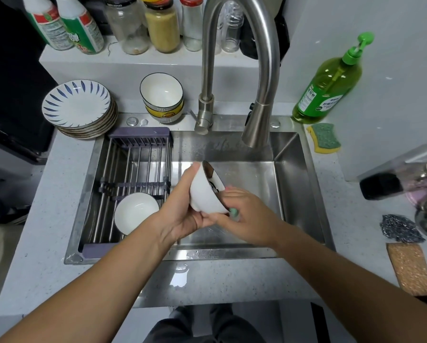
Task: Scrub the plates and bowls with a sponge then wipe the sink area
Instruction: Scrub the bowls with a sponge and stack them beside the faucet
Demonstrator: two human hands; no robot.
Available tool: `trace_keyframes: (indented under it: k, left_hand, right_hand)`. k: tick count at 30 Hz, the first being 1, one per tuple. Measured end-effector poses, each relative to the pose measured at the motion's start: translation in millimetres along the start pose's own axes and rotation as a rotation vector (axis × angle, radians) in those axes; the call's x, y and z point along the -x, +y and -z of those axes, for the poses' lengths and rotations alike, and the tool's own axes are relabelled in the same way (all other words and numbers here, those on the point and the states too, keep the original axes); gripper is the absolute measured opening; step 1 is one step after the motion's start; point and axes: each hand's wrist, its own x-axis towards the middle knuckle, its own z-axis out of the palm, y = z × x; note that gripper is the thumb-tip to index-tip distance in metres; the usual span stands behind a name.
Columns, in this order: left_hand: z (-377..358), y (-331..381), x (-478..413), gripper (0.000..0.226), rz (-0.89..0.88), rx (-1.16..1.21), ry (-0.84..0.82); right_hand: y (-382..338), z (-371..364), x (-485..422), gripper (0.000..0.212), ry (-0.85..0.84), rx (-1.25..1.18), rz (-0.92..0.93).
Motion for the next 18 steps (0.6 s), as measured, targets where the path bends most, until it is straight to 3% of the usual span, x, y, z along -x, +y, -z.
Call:
trace_keyframes:
  k: [2, 5, 7, 9, 13, 15, 18]
  left_hand:
    - [1, -2, -1, 0.078, 0.007, 0.013, -0.004]
    - [3, -8, -4, 0.065, -0.092, -0.058, 0.026]
    - [5, -12, -5, 0.072, -0.167, -0.133, 0.058]
    - [8, -15, -6, 0.078, -0.217, -0.166, 0.053]
    - [9, -15, -3, 0.068, -0.265, -0.179, 0.007]
    - [8, -15, -3, 0.061, -0.265, -0.146, 0.006]
    - [3, -9, 0, 0.059, -0.203, -0.049, -0.013]
  right_hand:
    - [2, 2, 1, 0.039, -0.035, -0.013, -0.034]
    - [-10, -3, 3, 0.035, 0.03, -0.331, -0.242]
    - [-18, -10, 1, 0.028, 0.062, -0.484, -0.28]
    - [-24, -9, -2, 0.038, 0.095, -0.64, -0.317]
    - [-27, -3, -6, 0.046, 0.154, -0.889, -0.356]
    - [-30, -3, -5, 0.045, 0.143, -0.898, -0.345]
    - [-31, -4, 1, 0.041, 0.055, -0.636, -0.264]
